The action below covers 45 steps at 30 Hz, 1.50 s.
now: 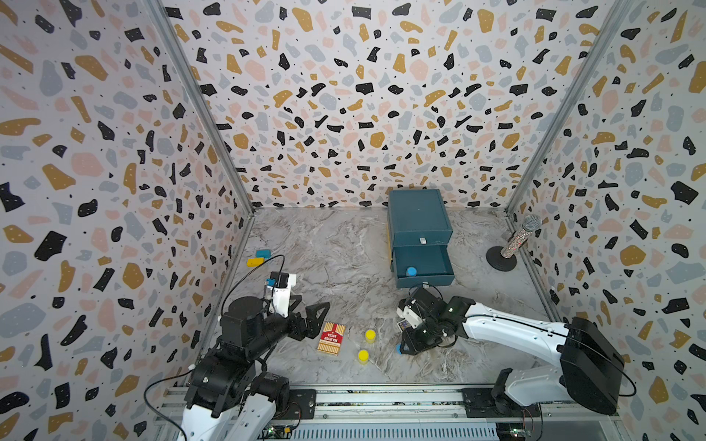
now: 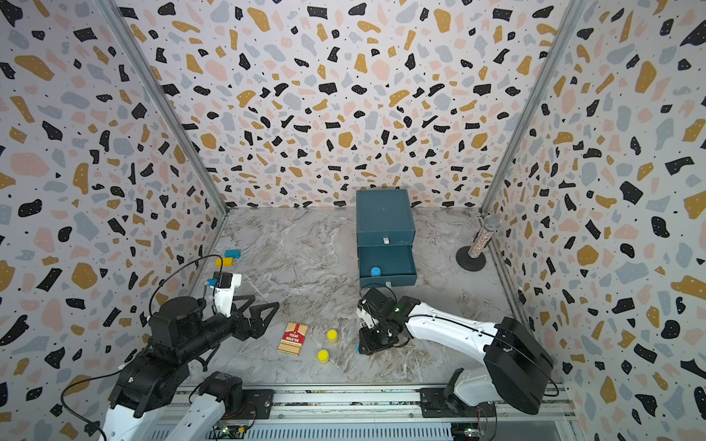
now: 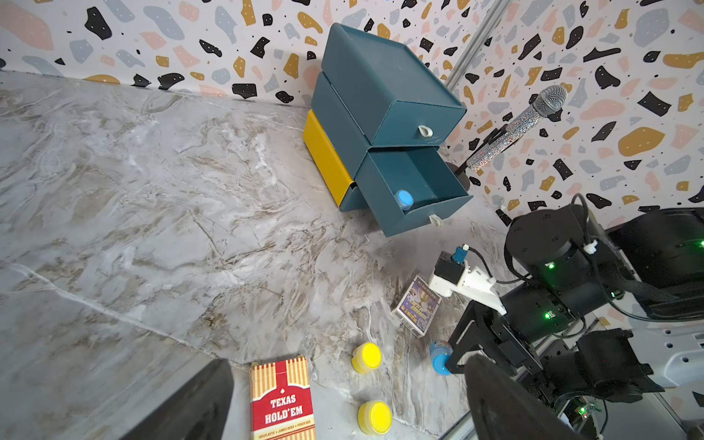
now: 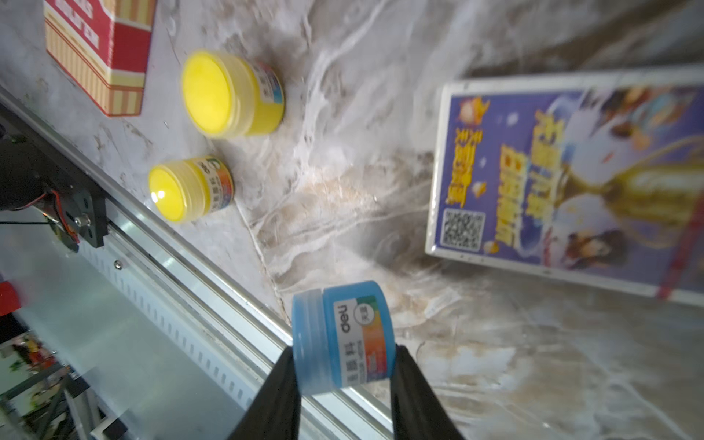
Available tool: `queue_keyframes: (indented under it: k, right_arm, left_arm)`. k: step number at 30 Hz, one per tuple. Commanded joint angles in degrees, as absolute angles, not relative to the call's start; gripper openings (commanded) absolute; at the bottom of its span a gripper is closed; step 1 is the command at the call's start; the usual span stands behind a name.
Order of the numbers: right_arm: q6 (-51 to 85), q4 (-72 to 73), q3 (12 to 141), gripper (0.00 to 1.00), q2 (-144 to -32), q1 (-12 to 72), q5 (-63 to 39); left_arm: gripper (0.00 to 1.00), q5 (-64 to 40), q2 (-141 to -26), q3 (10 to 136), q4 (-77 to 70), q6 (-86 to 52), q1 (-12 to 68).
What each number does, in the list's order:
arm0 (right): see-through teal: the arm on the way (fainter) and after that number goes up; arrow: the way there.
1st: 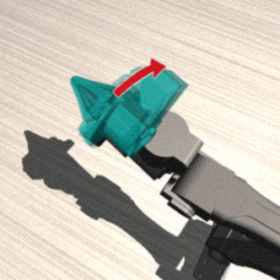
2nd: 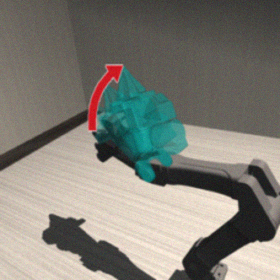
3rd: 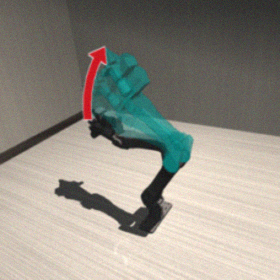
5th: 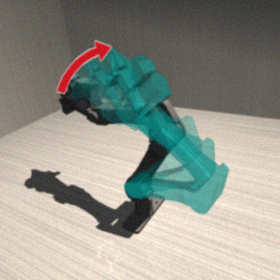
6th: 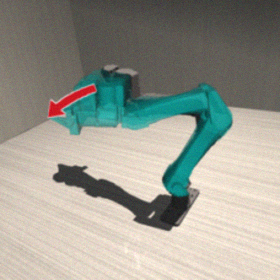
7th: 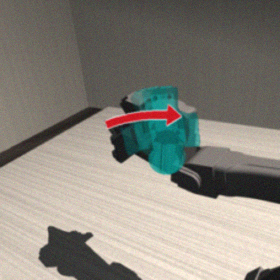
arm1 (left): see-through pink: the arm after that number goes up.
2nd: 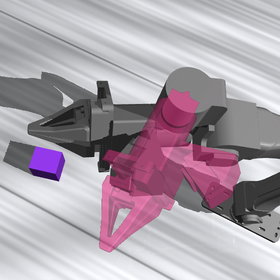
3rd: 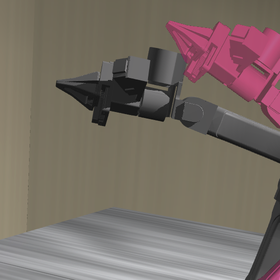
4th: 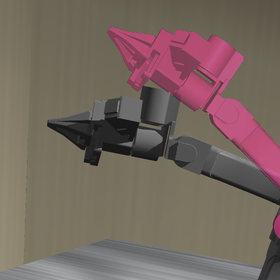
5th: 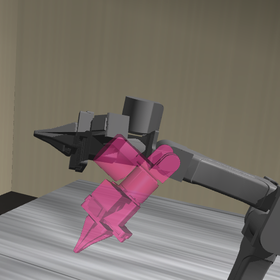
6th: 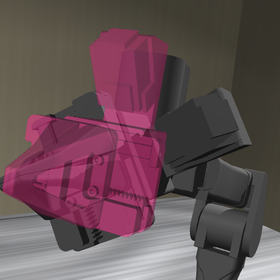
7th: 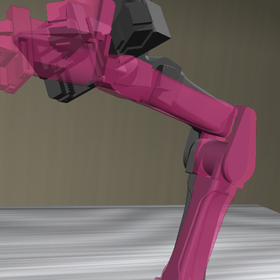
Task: Put the paint cans in the drawer according to color
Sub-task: Pick up the paint can at the center of the board.
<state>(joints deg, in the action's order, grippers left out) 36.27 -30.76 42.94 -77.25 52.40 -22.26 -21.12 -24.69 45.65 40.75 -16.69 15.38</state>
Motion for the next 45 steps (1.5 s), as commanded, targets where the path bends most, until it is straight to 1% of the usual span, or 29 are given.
queue_keyframes:
  k: [1, 8, 14, 18, 28, 30, 33, 36, 40, 41, 43, 45]
  right_arm:
    - [43.22, -24.20, 38.06, 0.24, -74.01, 49.88, -28.80]
    - [50.83, -11.16, 29.84, 0.25, -74.12, 44.52, -36.34]
    - [51.60, -8.36, 26.62, 0.27, -74.62, 40.84, -38.40]
    - [51.68, -8.15, 25.00, 0.33, -74.05, 39.12, -39.33]
    - [49.40, -12.55, 23.88, 0.53, -71.95, 36.23, -39.02]
    - [49.09, -13.42, 23.96, 0.56, -71.26, 35.91, -38.93]
    - [48.46, -15.16, 24.23, 0.57, -70.13, 35.71, -38.41]
    - [46.62, -19.32, 25.57, 0.59, -68.14, 35.68, -36.62]
    - [41.53, -28.05, 28.93, 0.65, -63.98, 36.38, -31.53]
    - [40.06, -30.78, 30.30, 0.66, -62.89, 37.41, -29.06]
    - [37.63, -36.78, 34.06, 0.68, -62.00, 42.32, -21.27]
    - [35.99, -41.28, 37.89, 0.69, -64.13, 47.66, -14.51]
  left_arm:
    - [0.98, -22.02, -24.17, 46.75, 39.47, -16.17, 14.98]
    - [0.97, -22.24, -24.06, 46.67, 39.55, -16.17, 15.02]
    - [0.98, -22.32, -24.03, 46.69, 39.53, -16.10, 14.96]
    - [0.97, -22.38, -24.06, 46.81, 39.55, -16.09, 15.03]
    - [0.97, -22.41, -24.00, 46.80, 39.54, -16.14, 15.00]
    - [0.98, -22.41, -23.97, 46.84, 39.55, -16.09, 14.99]
    - [0.97, -22.49, -24.05, 46.84, 39.46, -16.09, 15.02]
    - [0.97, -22.43, -24.04, 46.77, 39.46, -16.11, 15.01]
    - [0.97, -22.44, -23.98, 46.82, 39.46, -16.17, 15.00]
    - [0.97, -22.45, -23.95, 46.83, 39.45, -16.15, 14.95]
    - [0.97, -22.42, -23.97, 46.70, 39.37, -16.17, 15.02]
    - [0.97, -22.49, -24.06, 46.75, 39.35, -16.17, 14.95]
